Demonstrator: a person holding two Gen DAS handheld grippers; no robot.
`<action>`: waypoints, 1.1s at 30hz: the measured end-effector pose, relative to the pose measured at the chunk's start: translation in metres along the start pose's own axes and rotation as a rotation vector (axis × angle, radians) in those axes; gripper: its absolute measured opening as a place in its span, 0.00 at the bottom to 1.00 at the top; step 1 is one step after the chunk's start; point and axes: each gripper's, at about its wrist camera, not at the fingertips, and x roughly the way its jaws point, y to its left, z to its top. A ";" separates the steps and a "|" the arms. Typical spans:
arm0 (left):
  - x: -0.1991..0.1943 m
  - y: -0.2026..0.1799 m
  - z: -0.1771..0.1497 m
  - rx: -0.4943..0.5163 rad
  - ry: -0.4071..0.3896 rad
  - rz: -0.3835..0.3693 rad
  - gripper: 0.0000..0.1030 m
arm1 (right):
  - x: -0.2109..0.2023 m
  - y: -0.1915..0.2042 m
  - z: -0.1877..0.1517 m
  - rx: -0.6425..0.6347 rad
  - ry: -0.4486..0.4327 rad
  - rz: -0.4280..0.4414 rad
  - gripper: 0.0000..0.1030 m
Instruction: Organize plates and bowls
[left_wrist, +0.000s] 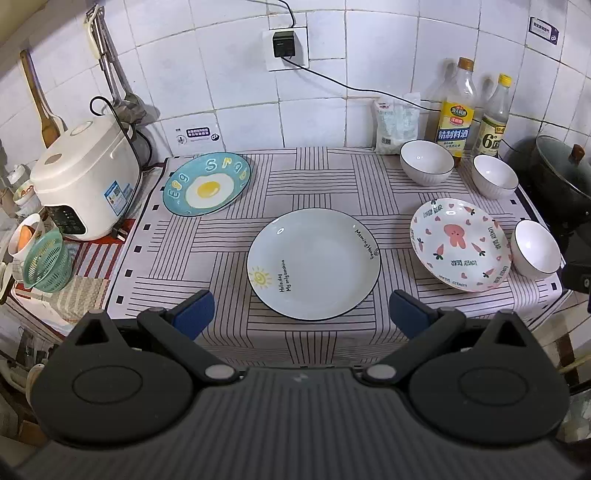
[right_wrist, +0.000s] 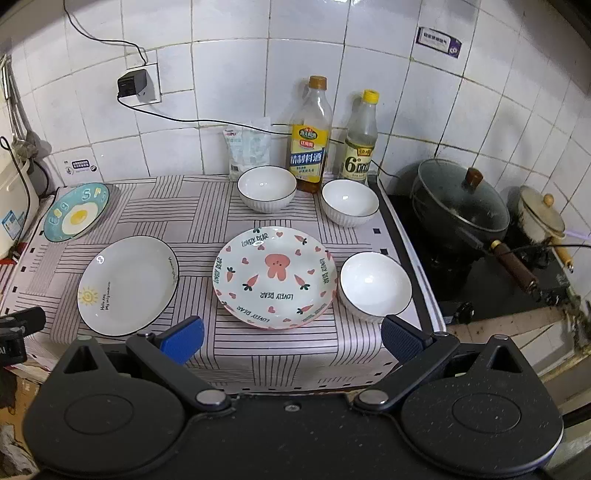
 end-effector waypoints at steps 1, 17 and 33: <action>0.001 0.000 0.000 -0.001 0.002 0.000 0.99 | 0.001 0.000 0.000 0.001 0.003 0.002 1.00; 0.027 0.042 0.016 -0.097 0.017 0.022 0.99 | 0.020 0.009 0.005 -0.037 -0.092 0.182 1.00; 0.136 0.072 -0.008 -0.189 0.070 0.123 0.97 | 0.146 0.060 -0.010 -0.043 -0.073 0.514 0.84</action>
